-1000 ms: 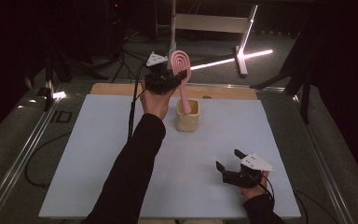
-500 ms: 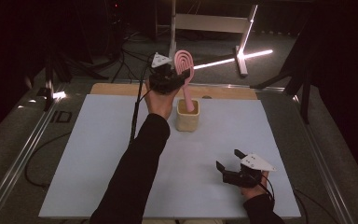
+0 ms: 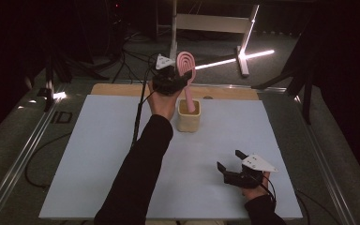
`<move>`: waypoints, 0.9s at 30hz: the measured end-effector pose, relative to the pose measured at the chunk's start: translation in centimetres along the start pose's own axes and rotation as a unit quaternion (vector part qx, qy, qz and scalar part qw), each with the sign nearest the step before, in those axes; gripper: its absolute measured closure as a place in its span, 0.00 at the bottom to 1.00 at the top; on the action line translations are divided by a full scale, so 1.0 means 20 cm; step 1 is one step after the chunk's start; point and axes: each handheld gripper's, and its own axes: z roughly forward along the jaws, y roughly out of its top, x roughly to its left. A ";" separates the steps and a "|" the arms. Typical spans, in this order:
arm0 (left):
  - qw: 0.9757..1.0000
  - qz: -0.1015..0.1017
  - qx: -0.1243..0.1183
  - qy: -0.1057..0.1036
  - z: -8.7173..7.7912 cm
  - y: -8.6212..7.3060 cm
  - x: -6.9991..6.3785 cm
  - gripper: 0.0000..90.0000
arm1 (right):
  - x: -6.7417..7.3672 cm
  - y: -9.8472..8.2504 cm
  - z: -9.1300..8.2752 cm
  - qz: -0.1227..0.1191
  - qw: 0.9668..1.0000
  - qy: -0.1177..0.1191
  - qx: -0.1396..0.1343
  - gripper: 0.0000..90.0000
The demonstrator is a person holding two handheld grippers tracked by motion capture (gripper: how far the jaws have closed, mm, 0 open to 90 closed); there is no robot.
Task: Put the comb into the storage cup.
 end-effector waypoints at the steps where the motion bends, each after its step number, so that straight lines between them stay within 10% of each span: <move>1: 1.000 0.000 0.000 0.000 0.00 0.00 0.00 0.72 | 0.00 0.00 0.00 0.000 1.000 0.001 -0.001 0.15; 27: 1.000 0.005 -0.002 -0.002 0.04 -0.05 -0.05 0.72 | 0.00 0.00 0.00 0.000 1.000 0.001 0.001 0.15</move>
